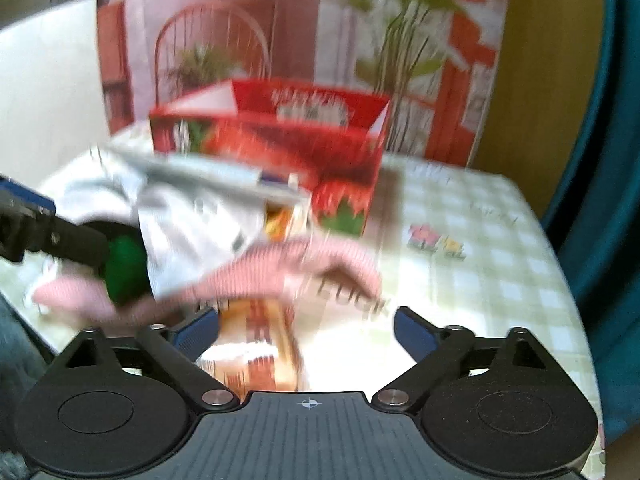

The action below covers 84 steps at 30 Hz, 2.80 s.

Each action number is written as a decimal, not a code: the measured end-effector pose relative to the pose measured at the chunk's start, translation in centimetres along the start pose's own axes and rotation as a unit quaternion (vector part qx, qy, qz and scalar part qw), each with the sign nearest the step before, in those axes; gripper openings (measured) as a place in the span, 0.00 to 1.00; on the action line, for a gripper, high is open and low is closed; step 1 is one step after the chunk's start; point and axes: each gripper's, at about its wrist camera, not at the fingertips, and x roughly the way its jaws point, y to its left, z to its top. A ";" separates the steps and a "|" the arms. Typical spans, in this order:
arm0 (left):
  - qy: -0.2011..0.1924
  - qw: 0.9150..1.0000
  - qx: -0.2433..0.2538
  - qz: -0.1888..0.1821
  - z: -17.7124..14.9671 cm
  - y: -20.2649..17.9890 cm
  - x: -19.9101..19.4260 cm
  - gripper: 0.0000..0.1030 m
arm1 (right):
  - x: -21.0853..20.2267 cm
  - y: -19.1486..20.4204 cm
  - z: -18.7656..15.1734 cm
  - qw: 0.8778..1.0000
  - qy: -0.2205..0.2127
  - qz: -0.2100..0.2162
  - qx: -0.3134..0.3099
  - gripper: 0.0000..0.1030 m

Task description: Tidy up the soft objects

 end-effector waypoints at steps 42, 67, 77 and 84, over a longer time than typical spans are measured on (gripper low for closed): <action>0.106 0.980 -0.027 -0.168 0.4 -5.3 13.1 0.69 | 5.6 0.1 -1.6 0.987 0.104 0.120 0.024 0.78; -0.060 0.969 0.032 -0.236 6.2 -6.8 3.1 0.66 | -3.4 -0.7 5.4 0.998 -0.030 0.041 -0.038 0.67; -0.144 0.964 -0.040 -0.221 14.8 -2.3 0.9 0.66 | -1.2 -2.3 16.3 0.986 -0.114 0.064 -0.102 0.67; -0.148 0.971 -0.052 -0.180 19.5 -0.1 4.1 0.69 | 4.3 -1.8 21.3 0.984 -0.133 0.081 -0.088 0.68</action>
